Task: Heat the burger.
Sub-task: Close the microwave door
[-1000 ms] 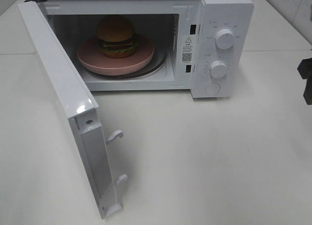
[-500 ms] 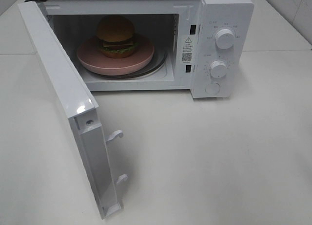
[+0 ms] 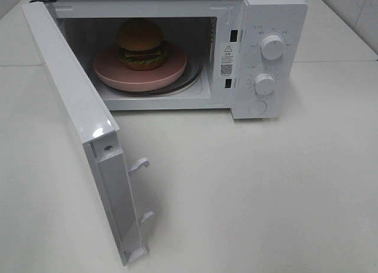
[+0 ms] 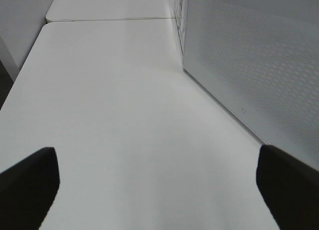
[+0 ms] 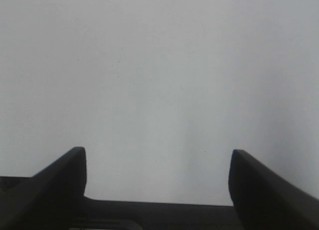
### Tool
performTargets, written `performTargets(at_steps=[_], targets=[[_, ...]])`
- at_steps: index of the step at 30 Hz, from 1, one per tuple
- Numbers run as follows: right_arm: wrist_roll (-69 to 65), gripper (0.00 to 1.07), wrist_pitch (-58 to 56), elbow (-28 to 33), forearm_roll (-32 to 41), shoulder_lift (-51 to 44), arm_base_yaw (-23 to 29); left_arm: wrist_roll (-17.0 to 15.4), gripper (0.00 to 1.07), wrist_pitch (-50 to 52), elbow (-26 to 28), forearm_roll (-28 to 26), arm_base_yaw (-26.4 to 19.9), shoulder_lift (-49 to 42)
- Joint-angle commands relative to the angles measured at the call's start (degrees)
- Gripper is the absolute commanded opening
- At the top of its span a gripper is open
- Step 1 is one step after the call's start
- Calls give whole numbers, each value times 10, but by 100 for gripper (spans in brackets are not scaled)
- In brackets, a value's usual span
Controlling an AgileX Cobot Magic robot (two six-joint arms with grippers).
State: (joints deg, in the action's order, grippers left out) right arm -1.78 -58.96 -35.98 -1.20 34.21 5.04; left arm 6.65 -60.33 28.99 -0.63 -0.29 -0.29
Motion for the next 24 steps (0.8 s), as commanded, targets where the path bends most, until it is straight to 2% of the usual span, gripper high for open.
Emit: performTargets(at_steps=[1, 3, 9, 18, 24], targets=[[18, 74, -10, 9, 4, -22, -3, -3, 103, 5, -1, -2, -1, -11], [15, 74, -6, 36, 4, -85, -3, -3, 103, 5, -1, -2, -1, -11], [15, 74, 2, 64, 5, -158, -3, -3, 103, 5, -1, -2, -1, -11], [10, 74, 17, 73, 1, -267, -1, -3, 103, 5, -1, -2, -1, -11], [7, 74, 17, 73, -1, -307, -1, -3, 103, 5, -1, -2, -1, -11]])
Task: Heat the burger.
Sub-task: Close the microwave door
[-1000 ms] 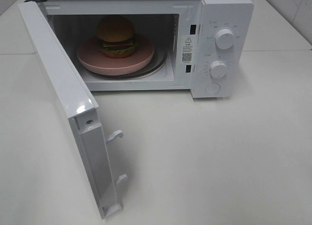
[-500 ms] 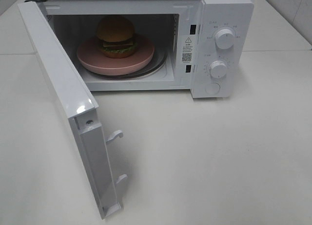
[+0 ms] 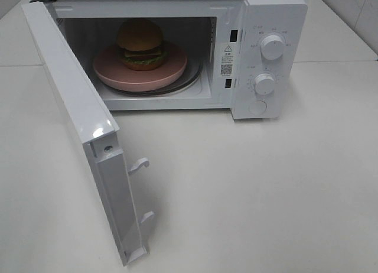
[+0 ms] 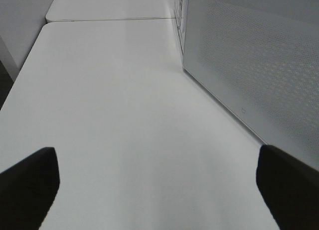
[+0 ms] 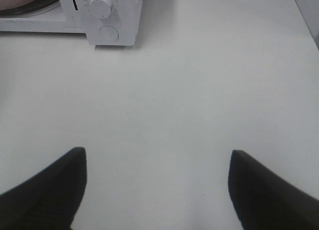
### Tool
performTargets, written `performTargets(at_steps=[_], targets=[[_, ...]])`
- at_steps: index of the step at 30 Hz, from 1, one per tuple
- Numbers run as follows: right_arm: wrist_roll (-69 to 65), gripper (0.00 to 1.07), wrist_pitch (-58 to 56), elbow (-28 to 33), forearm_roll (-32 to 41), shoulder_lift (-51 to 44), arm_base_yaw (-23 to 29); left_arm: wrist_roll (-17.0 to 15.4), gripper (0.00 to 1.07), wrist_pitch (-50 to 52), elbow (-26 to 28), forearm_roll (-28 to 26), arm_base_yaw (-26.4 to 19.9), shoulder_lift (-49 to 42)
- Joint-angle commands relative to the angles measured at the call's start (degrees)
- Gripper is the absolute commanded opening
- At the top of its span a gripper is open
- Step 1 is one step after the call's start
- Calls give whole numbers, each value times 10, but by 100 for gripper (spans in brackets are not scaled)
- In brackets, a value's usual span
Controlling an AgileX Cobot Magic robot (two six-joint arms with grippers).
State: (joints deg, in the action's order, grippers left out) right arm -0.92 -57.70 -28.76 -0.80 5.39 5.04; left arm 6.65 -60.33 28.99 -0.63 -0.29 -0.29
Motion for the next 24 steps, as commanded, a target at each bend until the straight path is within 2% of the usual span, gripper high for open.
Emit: performTargets(at_steps=[1, 6, 19, 21, 22, 24], targets=[[-1, 74, 5, 1, -5, -18, -1, -3, 103, 5, -1, -2, -1, -11], [-1, 74, 5, 1, -5, -70, -1, -3, 103, 5, -1, -1, -1, -11], [-1, 76, 5, 1, -5, -73, -1, -3, 103, 5, -1, 0, -1, -11], [-1, 87, 5, 1, -5, -73, -1, -3, 103, 5, -1, 0, -1, -11], [-1, 87, 5, 1, -5, -73, -1, -3, 103, 5, -1, 0, -1, -11], [-1, 100, 5, 1, -5, -73, -1, -3, 103, 5, -1, 0, -1, -11]])
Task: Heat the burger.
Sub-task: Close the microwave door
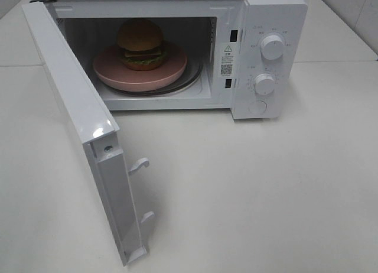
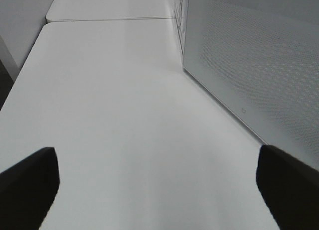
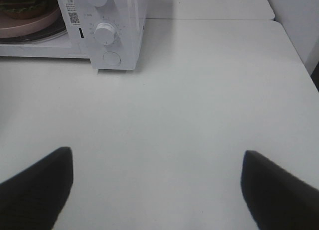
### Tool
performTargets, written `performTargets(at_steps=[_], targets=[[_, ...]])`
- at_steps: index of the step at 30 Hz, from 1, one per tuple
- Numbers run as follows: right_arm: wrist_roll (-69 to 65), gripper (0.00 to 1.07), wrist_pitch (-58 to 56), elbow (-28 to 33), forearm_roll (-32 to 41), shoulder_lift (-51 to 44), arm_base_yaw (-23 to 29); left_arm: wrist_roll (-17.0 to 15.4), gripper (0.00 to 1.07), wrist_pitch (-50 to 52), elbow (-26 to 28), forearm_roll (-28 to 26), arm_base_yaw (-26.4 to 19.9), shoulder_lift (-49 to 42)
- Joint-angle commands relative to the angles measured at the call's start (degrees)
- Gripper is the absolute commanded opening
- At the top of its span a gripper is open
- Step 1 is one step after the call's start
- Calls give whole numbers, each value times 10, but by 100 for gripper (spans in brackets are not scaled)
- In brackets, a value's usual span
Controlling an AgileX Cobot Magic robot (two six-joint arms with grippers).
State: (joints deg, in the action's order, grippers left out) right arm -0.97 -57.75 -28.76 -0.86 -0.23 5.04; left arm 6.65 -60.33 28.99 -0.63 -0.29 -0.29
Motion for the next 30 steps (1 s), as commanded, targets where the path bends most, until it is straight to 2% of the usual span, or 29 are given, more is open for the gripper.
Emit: performTargets(at_steps=[1, 6, 12, 14, 15, 17, 18, 19, 21, 23, 26, 30], targets=[[0, 100, 5, 1, -4, -17, -1, -3, 103, 5, -1, 0, -1, -11], [5, 101, 5, 1, -1, -17, -1, -3, 103, 5, -1, 0, -1, -11], [7, 95, 5, 1, 1, -17, -1, -3, 103, 5, -1, 0, -1, -11], [7, 88, 5, 1, 1, -17, -1, -3, 103, 5, -1, 0, -1, -11], [7, 88, 5, 1, 1, -17, -1, -3, 103, 5, -1, 0, -1, -11], [7, 77, 5, 1, 1, -17, -1, -3, 103, 5, -1, 0, -1, -11], [7, 77, 5, 1, 1, -17, -1, -3, 103, 5, -1, 0, -1, -11], [7, 69, 5, 1, 1, -17, -1, -3, 103, 5, -1, 0, -1, -11], [7, 66, 5, 1, 1, -17, -1, -3, 103, 5, -1, 0, -1, -11], [7, 58, 5, 1, 1, -17, -1, -3, 103, 5, -1, 0, -1, -11], [7, 52, 5, 1, 1, -17, -1, -3, 103, 5, -1, 0, -1, -11], [7, 49, 5, 1, 1, -17, -1, -3, 103, 5, -1, 0, -1, -11]])
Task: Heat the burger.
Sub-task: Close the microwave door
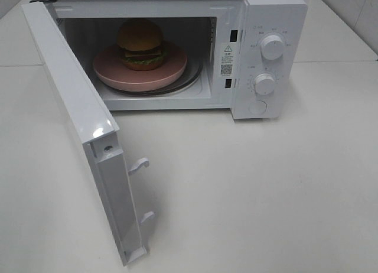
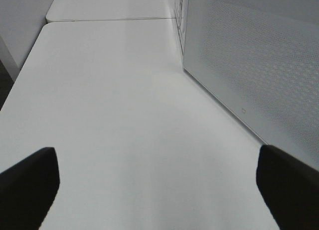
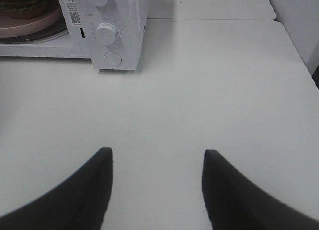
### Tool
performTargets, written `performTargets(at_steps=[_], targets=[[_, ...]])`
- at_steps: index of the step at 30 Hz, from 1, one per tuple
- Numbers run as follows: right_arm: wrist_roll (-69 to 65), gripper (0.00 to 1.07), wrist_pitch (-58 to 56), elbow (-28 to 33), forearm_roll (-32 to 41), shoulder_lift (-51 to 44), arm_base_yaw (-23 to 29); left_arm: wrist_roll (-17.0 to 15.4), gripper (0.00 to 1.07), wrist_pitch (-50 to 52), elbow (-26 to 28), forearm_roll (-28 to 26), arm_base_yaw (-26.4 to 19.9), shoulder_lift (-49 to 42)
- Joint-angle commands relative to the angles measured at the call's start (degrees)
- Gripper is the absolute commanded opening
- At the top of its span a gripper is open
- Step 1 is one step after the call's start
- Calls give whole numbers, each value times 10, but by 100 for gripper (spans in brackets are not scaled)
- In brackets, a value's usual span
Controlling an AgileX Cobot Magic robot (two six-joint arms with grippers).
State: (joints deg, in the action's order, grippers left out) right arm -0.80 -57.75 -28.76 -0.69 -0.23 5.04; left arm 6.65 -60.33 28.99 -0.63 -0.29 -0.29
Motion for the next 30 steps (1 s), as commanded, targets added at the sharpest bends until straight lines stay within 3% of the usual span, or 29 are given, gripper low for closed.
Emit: performTargets(at_steps=[1, 22, 26, 30], targets=[[5, 48, 5, 1, -1, -17, -1, -3, 103, 5, -1, 0, -1, -11], [5, 48, 5, 1, -1, -17, -1, -3, 103, 14, 7, -1, -1, -2], [5, 48, 5, 1, -1, -17, -1, 10, 101, 62, 23, -2, -1, 41], [5, 48, 5, 1, -1, -17, -1, 14, 98, 178, 25, -1, -1, 121]])
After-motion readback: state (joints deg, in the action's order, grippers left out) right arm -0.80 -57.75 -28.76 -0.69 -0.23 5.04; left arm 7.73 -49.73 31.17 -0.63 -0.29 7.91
